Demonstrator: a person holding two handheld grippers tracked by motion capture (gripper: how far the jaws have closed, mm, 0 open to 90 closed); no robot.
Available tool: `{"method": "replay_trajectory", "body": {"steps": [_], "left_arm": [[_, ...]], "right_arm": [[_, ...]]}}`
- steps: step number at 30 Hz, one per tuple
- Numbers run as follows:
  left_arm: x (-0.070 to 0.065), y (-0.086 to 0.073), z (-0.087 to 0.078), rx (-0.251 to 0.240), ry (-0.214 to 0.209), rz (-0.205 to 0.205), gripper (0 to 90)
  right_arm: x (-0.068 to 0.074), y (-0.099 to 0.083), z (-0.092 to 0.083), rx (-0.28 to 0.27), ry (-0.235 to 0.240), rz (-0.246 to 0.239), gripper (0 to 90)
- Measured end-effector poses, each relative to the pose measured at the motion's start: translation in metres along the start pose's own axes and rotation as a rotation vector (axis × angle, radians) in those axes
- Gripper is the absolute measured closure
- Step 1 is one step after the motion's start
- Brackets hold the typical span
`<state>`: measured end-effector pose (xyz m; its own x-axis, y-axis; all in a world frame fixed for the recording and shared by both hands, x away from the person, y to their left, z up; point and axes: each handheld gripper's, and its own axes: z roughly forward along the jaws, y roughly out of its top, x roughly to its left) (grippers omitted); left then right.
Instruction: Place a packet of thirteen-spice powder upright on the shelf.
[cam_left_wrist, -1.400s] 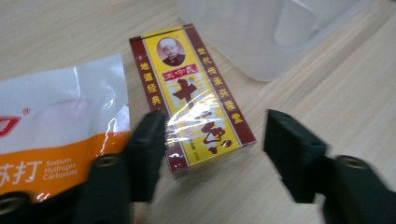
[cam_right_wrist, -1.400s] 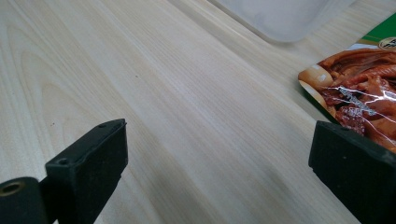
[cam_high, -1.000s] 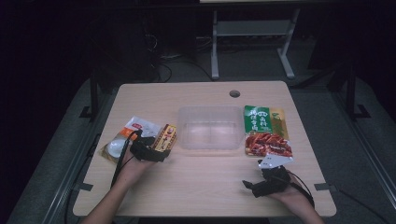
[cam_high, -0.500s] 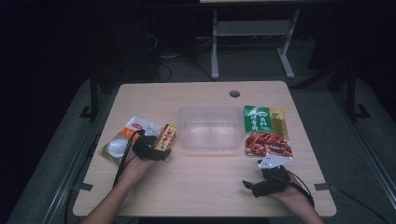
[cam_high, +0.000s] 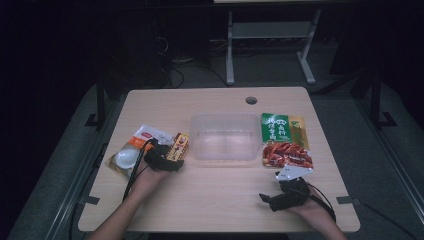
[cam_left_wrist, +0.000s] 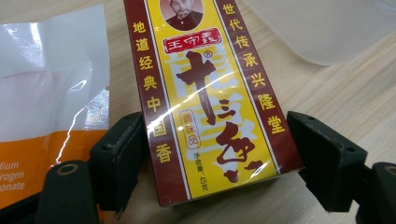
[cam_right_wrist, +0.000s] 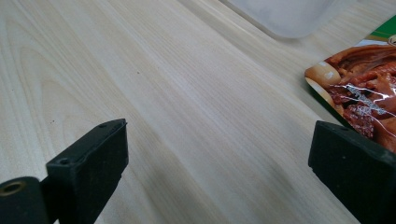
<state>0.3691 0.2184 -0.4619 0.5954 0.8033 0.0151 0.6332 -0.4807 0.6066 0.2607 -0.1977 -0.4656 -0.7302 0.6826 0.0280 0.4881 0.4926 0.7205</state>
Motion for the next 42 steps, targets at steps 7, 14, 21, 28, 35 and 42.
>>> {"method": "replay_trajectory", "body": {"steps": [7, 14, 21, 28, 35, 42], "left_arm": [[0.006, -0.001, -0.003, 0.003, 0.017, -0.025, 28.5], [0.009, 0.0, -0.003, 0.004, 0.025, -0.035, 31.1], [0.013, 0.002, -0.009, -0.022, -0.01, -0.089, 31.7], [0.016, 0.005, -0.024, -0.058, -0.013, -0.069, 31.9], [0.015, 0.004, -0.039, -0.085, -0.023, -0.061, 31.9], [0.021, -0.004, -0.055, -0.102, -0.044, -0.055, 31.9]], "right_arm": [[0.0, 0.0, 0.0, 0.003, -0.001, 0.004, 4.7], [0.0, 0.0, 0.0, 0.001, 0.001, -0.001, 4.7], [0.0, -0.001, -0.001, 0.004, 0.002, 0.003, 4.8], [0.0, -0.001, -0.001, 0.002, 0.004, -0.003, 4.9], [0.0, -0.001, -0.001, 0.004, 0.004, -0.002, 4.9], [-0.001, -0.001, -0.003, -0.007, 0.02, 0.028, 5.4]]}}
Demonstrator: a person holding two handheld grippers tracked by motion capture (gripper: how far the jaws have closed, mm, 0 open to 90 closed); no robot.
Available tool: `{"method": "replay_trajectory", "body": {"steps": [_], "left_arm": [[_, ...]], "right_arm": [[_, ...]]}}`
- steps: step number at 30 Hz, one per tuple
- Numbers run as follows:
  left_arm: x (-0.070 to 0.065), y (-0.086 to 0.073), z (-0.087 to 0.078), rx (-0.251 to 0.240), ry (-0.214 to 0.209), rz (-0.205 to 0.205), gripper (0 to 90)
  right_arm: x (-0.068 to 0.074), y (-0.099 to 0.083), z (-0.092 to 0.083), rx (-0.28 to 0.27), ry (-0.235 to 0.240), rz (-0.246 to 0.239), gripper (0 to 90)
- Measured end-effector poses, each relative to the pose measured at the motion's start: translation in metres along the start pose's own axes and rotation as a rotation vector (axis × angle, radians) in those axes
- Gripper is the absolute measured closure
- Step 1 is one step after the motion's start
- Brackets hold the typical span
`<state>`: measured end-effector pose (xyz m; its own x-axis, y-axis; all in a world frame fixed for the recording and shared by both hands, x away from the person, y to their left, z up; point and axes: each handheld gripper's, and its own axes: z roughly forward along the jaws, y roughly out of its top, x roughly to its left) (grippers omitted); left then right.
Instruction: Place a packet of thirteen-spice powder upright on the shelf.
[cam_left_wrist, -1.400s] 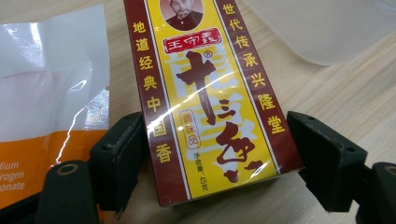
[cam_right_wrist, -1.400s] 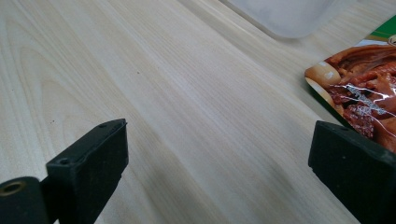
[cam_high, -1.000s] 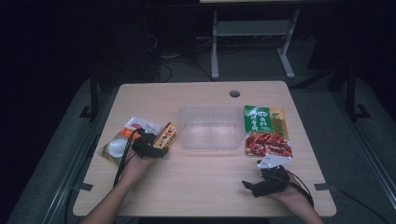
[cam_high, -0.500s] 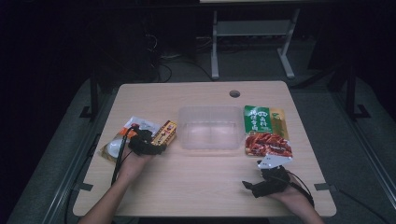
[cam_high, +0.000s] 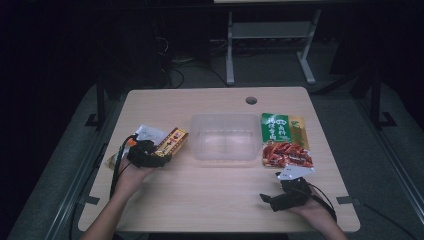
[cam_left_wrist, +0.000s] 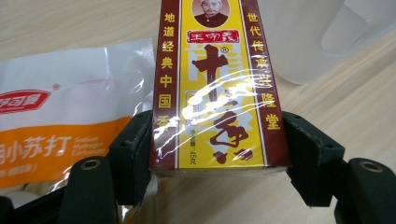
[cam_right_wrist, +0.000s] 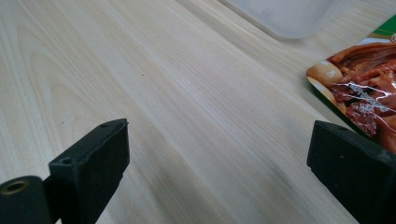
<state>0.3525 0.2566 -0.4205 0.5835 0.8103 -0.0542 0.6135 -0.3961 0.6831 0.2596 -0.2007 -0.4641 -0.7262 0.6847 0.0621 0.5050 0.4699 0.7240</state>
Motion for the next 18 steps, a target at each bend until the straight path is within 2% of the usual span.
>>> {"method": "replay_trajectory", "body": {"steps": [9, 10, 14, 17, 18], "left_arm": [[0.001, -0.012, -0.028, -0.035, -0.032, 0.046, 32.0], [0.0, -0.014, -0.03, -0.038, -0.039, 0.038, 31.9], [-0.003, -0.024, -0.041, -0.027, -0.05, 0.077, 31.9], [-0.006, -0.028, -0.045, -0.027, -0.061, 0.079, 31.9], [-0.011, -0.034, -0.048, -0.019, -0.078, 0.103, 32.0]], "right_arm": [[0.001, 0.002, -0.002, 0.014, 0.02, -0.004, 4.4], [0.001, 0.002, -0.003, 0.015, 0.027, 0.002, 4.4], [0.001, 0.003, -0.004, 0.017, 0.037, 0.006, 4.4], [0.001, 0.003, -0.005, 0.015, 0.041, 0.008, 4.4], [0.001, 0.004, -0.005, 0.017, 0.044, 0.01, 4.5]]}}
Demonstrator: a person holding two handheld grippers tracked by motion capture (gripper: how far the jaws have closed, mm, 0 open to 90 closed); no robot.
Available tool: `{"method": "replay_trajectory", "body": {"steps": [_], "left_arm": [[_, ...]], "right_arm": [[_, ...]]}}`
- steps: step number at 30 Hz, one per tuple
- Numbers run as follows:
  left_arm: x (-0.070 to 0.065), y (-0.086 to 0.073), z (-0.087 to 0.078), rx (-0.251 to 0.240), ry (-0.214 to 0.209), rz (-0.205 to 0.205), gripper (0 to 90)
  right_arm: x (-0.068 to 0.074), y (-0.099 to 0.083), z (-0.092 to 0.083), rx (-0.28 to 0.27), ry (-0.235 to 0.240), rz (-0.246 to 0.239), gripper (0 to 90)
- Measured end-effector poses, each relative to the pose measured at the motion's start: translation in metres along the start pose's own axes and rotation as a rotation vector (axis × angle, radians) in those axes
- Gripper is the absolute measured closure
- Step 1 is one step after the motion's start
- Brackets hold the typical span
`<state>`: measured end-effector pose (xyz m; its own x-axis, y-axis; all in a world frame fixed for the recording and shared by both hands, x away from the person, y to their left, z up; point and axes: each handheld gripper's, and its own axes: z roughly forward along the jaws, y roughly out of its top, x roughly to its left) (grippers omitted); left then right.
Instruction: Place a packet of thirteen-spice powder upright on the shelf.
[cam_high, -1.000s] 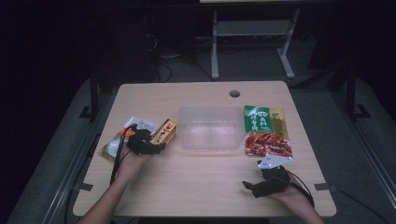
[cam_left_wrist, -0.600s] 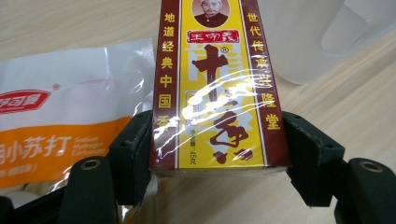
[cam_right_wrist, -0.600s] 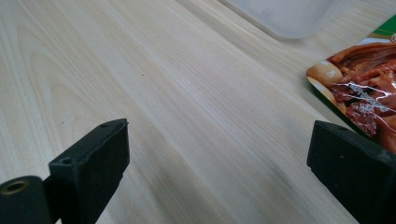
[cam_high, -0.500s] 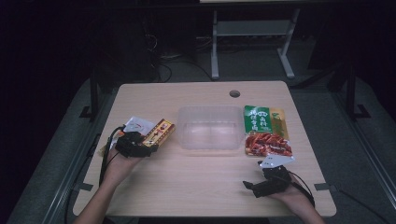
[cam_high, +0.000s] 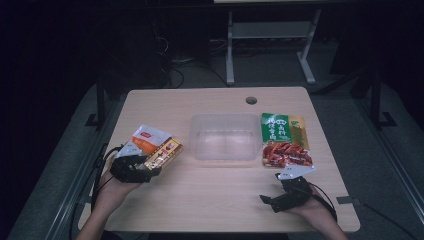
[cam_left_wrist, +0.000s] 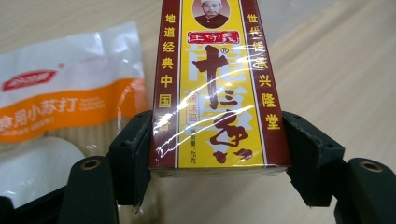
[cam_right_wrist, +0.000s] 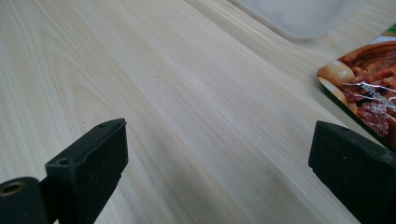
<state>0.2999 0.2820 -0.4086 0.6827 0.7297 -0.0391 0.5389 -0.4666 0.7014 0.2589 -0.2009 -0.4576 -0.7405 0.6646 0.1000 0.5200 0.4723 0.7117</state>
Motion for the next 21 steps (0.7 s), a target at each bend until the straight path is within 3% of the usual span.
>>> {"method": "replay_trajectory", "body": {"steps": [2, 10, 14, 21], "left_arm": [[-0.003, -0.002, 0.0, 0.0, -0.006, -0.004, 32.0], [-0.028, -0.009, -0.003, 0.006, -0.091, 0.069, 32.0], [-0.041, -0.01, -0.001, 0.008, -0.157, 0.112, 32.0], [-0.053, -0.005, 0.005, -0.007, -0.234, 0.159, 32.0]], "right_arm": [[0.0, 0.001, 0.0, -0.003, 0.003, 0.0, 4.5], [0.0, 0.003, -0.002, -0.008, 0.043, 0.003, 4.5], [0.0, 0.005, -0.003, -0.029, 0.065, -0.014, 4.6], [0.0, 0.012, -0.002, -0.039, 0.103, -0.055, 5.4]]}}
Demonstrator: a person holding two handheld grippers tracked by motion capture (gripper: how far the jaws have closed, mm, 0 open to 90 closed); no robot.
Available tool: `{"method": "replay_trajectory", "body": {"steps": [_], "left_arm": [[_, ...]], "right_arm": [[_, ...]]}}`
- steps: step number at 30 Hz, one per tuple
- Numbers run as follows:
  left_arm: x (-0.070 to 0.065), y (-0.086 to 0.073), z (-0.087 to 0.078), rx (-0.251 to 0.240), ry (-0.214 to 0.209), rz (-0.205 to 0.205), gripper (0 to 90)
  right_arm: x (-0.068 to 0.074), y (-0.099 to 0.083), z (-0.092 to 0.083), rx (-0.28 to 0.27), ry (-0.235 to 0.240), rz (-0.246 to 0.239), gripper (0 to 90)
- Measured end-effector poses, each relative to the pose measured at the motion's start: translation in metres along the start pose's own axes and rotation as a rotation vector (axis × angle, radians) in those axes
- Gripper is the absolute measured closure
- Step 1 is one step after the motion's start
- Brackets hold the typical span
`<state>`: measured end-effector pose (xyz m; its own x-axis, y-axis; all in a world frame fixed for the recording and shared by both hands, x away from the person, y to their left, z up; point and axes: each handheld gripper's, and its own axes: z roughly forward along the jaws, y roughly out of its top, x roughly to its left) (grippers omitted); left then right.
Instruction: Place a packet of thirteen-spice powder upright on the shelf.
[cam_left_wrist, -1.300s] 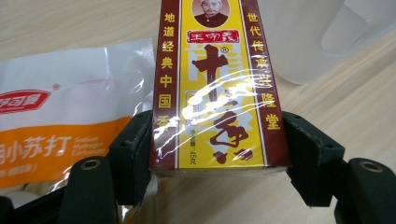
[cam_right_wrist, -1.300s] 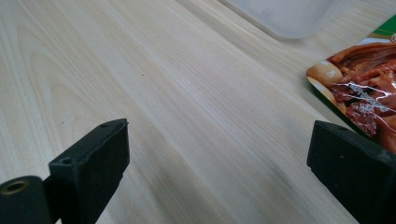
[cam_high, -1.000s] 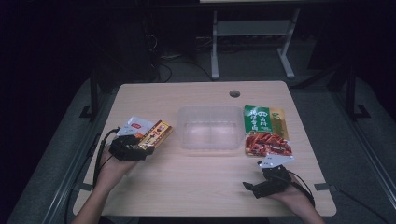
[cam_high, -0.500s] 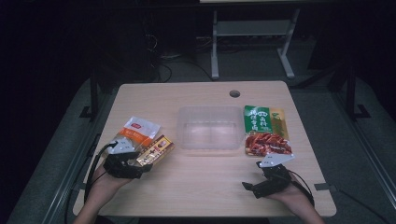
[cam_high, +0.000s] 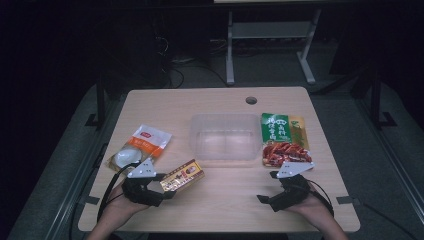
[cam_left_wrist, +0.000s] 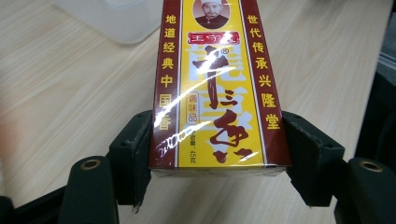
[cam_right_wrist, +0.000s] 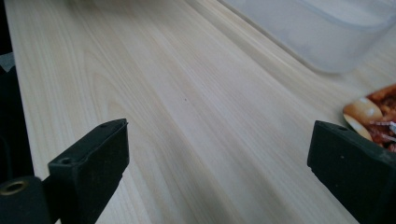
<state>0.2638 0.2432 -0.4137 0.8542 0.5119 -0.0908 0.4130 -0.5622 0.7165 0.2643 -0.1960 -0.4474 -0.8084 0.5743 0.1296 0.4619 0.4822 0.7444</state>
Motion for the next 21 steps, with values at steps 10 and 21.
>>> {"method": "replay_trajectory", "body": {"steps": [10, 21], "left_arm": [[-0.009, 0.02, 0.023, -0.009, -0.104, 0.09, 32.0], [-0.009, 0.043, 0.045, -0.026, -0.171, 0.144, 32.0]], "right_arm": [[-0.006, 0.012, -0.002, -0.055, 0.067, -0.058, 6.1], [-0.014, 0.034, -0.004, -0.139, 0.131, -0.117, 6.3]]}}
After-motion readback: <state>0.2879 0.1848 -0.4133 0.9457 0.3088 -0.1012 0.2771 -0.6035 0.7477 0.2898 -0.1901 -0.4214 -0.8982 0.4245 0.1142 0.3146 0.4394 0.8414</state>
